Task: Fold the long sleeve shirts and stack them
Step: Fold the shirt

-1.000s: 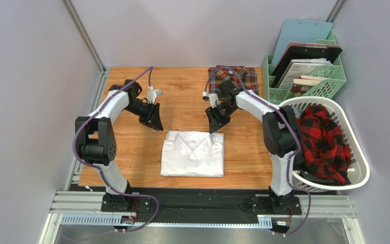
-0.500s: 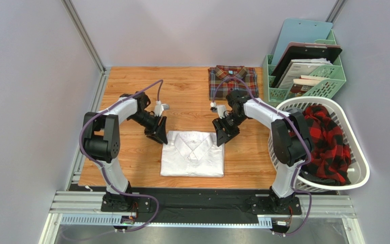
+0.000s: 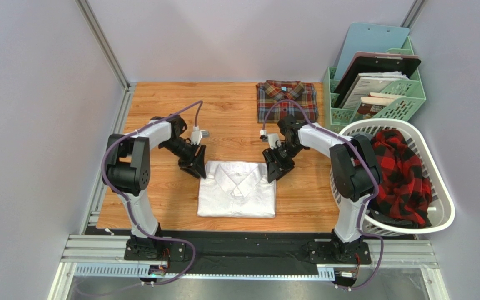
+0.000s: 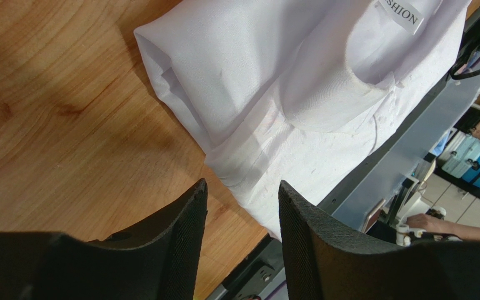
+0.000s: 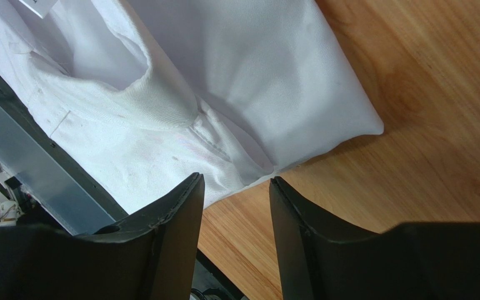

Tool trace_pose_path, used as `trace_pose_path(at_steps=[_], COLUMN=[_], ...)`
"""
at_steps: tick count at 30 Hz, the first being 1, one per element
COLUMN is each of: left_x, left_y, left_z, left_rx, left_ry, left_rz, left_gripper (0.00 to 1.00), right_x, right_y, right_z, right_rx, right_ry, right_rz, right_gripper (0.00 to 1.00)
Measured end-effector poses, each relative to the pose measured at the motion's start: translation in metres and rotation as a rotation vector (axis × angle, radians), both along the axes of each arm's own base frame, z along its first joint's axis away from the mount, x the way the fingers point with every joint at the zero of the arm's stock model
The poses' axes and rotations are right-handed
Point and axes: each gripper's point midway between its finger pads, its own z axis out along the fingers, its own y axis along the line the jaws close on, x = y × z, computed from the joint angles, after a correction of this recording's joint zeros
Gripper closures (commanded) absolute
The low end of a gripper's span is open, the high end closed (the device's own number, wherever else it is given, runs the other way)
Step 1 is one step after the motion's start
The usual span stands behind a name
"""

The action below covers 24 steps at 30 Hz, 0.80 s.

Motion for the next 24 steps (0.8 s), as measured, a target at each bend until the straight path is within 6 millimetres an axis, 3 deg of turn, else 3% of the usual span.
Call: trace_pose_path(at_steps=[5, 6, 8, 9, 14, 15, 24], left_x=[-0.001, 0.000, 0.000, 0.001, 0.002, 0.002, 0.010], left_y=[0.000, 0.000, -0.001, -0.002, -0.005, -0.006, -0.012], left_z=[-0.007, -0.009, -0.009, -0.009, -0.007, -0.006, 0.009], left_rx=[0.003, 0.004, 0.000, -0.002, -0.026, -0.033, -0.075], left_ry=[0.030, 0.035, 0.039, 0.039, 0.039, 0.038, -0.028], left_rz=[0.005, 0.006, 0.008, 0.009, 0.012, 0.013, 0.017], left_gripper=[0.58, 0.63, 0.68, 0.73, 0.92, 1.00, 1.00], right_x=[-0.002, -0.002, -0.001, -0.001, 0.001, 0.002, 0.011], right_y=[0.002, 0.002, 0.001, 0.002, 0.000, -0.001, -0.008], right_z=[-0.007, -0.008, -0.007, -0.007, -0.006, -0.006, 0.019], right_rx=[0.000, 0.000, 0.002, 0.004, 0.007, 0.008, 0.037], right_ry=[0.034, 0.037, 0.041, 0.040, 0.041, 0.039, -0.030], right_rz=[-0.011, -0.013, -0.024, -0.023, -0.037, -0.039, -0.066], right_gripper=[0.71, 0.80, 0.88, 0.99, 1.00, 1.00, 1.00])
